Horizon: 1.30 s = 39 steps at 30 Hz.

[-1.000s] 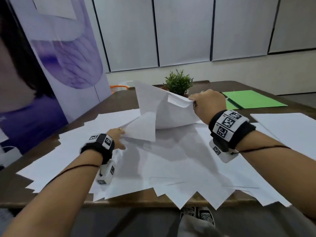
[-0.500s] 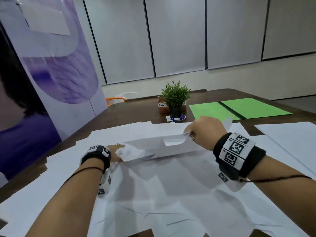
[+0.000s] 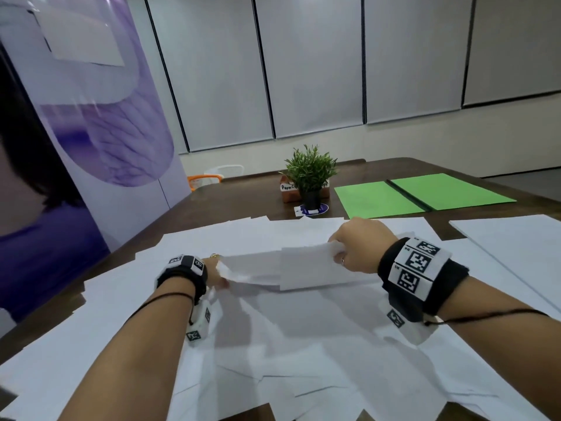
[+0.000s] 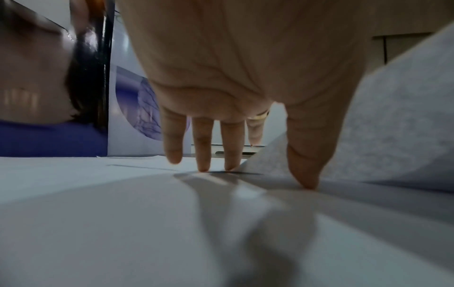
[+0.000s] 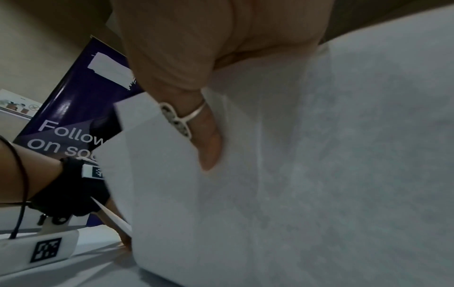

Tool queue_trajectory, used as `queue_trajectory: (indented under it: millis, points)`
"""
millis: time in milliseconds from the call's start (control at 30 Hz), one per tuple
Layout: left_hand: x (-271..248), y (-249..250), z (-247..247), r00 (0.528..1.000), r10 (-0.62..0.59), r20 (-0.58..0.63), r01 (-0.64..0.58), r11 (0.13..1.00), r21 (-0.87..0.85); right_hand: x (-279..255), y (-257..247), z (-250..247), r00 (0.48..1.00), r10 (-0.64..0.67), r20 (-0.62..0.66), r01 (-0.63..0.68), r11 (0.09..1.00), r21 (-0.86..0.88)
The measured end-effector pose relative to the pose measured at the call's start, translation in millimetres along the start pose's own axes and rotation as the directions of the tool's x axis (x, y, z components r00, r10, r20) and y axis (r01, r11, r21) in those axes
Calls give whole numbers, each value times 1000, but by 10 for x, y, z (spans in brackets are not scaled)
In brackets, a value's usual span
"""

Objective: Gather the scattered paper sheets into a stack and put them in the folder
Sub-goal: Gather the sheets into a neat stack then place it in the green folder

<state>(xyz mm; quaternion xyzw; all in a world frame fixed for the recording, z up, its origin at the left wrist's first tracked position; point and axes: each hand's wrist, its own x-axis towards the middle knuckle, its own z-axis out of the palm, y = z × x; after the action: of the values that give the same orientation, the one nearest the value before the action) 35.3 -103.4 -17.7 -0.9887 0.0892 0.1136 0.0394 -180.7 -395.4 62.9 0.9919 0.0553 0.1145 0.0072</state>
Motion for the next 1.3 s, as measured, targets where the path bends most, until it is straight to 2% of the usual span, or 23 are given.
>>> queue_trajectory:
  millis: [133,267,400,467,500,567,700,833,967,1067,1133,1233,1300]
  points:
    - [-164,148,-74,1000,6,4,-6,983,184,15,-45,63,996,-52,75,51,999,16]
    - [-235,217,-86,999,49,5,-49,958,283,-23,-97,129,987,-73,144,70,997,32]
    - [-46,170,-85,995,90,-37,-73,946,315,-26,-59,185,982,-135,133,138,990,-11]
    - [55,203,-59,997,77,-2,-72,938,339,12,-26,211,984,-157,87,158,987,-12]
    - [80,228,-60,992,127,11,-121,908,402,31,-23,218,985,-163,65,164,986,-13]
    - [154,242,-67,988,156,-3,-140,890,434,69,-19,244,985,-165,42,166,986,-16]
    - [132,274,-126,992,111,-51,-92,952,293,100,-36,281,988,-157,-4,157,987,-32]
    - [96,243,-160,968,194,-160,-156,963,219,55,-25,246,992,-114,-60,109,991,-73]
    - [-298,488,-206,894,321,-314,-281,945,166,-143,8,161,989,-106,-103,111,992,51]
    - [-625,605,-178,730,461,-505,-534,846,0,-370,42,133,992,-63,-105,77,988,133]
    - [-866,670,-103,675,459,-578,-620,777,-107,-557,93,152,995,-5,-96,21,985,172]
    - [-1245,868,20,701,419,-578,-634,736,-236,-844,174,165,991,77,-110,-50,973,225]
    - [-1489,1010,70,689,411,-597,-659,698,-280,-985,216,137,986,97,-132,-66,972,224]
